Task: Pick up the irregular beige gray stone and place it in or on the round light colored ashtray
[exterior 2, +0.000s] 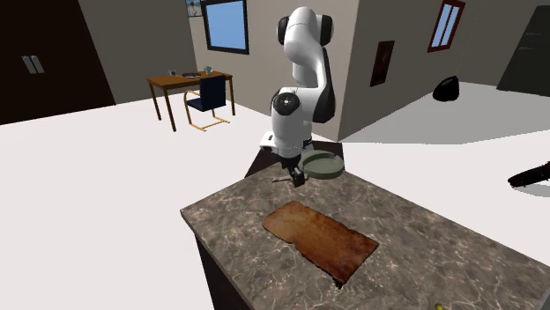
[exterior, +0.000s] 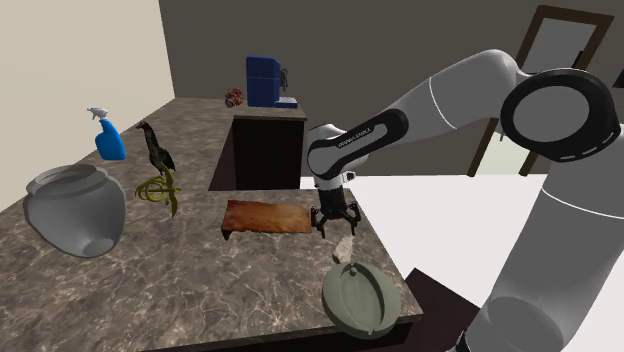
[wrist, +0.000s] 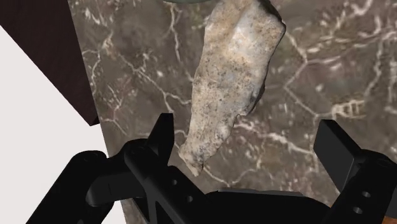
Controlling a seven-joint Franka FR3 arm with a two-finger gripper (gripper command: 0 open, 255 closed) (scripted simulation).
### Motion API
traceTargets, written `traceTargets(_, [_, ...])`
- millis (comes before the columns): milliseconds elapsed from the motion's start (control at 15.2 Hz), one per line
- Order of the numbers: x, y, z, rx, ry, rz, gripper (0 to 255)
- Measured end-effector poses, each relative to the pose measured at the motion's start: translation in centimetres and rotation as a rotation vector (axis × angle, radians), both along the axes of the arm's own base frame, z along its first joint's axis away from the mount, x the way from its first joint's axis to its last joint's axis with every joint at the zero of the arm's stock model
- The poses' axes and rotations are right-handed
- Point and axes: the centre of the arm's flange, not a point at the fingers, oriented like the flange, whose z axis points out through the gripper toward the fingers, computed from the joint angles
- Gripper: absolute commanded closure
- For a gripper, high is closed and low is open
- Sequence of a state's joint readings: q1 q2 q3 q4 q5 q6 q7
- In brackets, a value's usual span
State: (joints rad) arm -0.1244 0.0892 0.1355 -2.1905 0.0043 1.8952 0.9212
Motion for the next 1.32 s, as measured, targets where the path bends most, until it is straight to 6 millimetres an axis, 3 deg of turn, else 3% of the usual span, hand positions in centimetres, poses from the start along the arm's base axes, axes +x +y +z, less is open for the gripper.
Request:
traceTargets(528, [-0.47, 0.06, -1.17, 0.0, 0.0, -0.001, 0])
traceTargets(594, [-0.47, 0.06, -1.17, 0.0, 0.0, -0.001, 255])
traceTargets(1320, [-0.48, 0.06, -0.73, -0.001, -0.001, -0.001, 255])
